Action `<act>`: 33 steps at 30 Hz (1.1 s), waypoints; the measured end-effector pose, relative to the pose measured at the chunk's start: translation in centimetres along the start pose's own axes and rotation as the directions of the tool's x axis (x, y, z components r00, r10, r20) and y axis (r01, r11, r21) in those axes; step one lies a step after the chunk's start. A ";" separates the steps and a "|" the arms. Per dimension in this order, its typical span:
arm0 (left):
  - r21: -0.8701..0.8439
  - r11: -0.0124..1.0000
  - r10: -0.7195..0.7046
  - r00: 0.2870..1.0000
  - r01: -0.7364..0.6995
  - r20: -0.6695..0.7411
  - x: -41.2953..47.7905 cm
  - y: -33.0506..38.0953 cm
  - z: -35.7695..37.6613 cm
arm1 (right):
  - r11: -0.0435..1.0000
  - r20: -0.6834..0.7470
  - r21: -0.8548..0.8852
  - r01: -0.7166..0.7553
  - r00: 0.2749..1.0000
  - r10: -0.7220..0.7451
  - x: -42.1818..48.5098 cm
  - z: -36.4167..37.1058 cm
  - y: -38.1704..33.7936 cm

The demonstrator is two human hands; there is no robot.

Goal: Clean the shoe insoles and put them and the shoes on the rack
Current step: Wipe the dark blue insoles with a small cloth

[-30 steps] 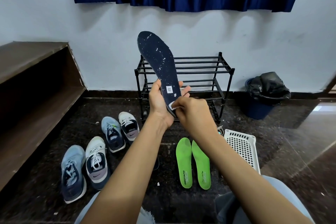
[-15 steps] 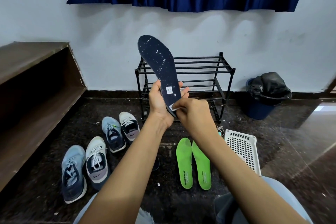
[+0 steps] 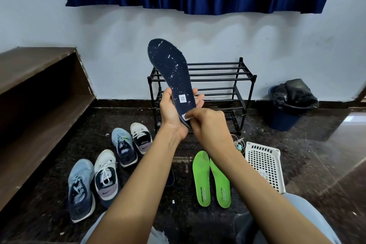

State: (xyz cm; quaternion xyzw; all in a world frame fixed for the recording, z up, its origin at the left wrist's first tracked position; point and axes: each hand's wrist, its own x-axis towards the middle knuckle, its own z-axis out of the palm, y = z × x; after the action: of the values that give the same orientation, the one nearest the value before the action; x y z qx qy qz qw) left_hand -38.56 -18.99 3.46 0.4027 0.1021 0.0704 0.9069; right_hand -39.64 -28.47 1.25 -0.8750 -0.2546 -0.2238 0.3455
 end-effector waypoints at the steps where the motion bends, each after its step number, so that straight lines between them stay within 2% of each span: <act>1: 0.003 1.000 0.002 1.000 -0.002 -0.003 0.0 0.0 0.0 | 1.000 0.000 0.012 0.003 1.000 -0.003 -0.1 0.0 -0.1; 5: 0.028 0.999 -0.042 0.999 0.041 0.033 -0.3 -0.3 0.2 | 0.995 -0.104 -0.060 0.078 0.991 -0.084 0.8 -0.4 -0.2; 8: 0.045 0.996 -0.086 0.993 0.082 0.078 -0.6 -0.8 0.3 | 0.990 -0.191 -0.122 0.066 0.978 -0.089 1.6 -0.8 -0.2; 10: 0.046 0.995 -0.091 0.993 0.088 0.075 -0.8 -0.6 0.3 | 0.990 -0.174 -0.122 0.070 0.981 -0.091 1.5 -0.7 -0.2; 15: -0.010 1.000 -0.009 1.000 0.009 0.005 -0.5 0.4 -0.3 | 0.998 -0.011 0.010 0.059 0.998 -0.059 -0.1 0.1 -0.6; 19: 0.020 1.000 -0.023 1.000 0.023 0.016 -0.9 0.1 0.1 | 0.995 -0.072 -0.035 0.090 0.993 -0.092 0.4 -0.1 -0.4; 24: 0.050 0.996 -0.077 0.994 0.074 0.077 -1.2 -0.6 0.4 | 0.990 -0.213 -0.118 0.077 0.972 -0.101 1.5 -0.6 -0.6; 26: 0.050 0.997 -0.065 0.996 0.062 0.068 -1.2 -0.2 0.4 | 0.991 -0.191 -0.092 0.092 0.976 -0.108 1.2 -0.4 -0.8; 30: 0.023 1.000 -0.007 1.000 0.007 0.008 -0.9 0.8 -0.1 | 0.999 -0.036 0.019 0.050 0.998 -0.049 0.0 0.2 -0.9; 33: 0.039 0.999 -0.008 1.000 0.008 0.011 -0.9 0.8 -0.3 | 0.998 -0.029 0.009 0.060 0.998 -0.060 -0.1 0.3 -0.9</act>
State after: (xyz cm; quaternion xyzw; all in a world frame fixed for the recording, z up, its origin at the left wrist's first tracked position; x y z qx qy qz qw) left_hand -39.59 -18.43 3.99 0.4202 0.1000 0.0626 0.8997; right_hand -40.19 -27.77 1.44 -0.8620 -0.2769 -0.2451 0.3466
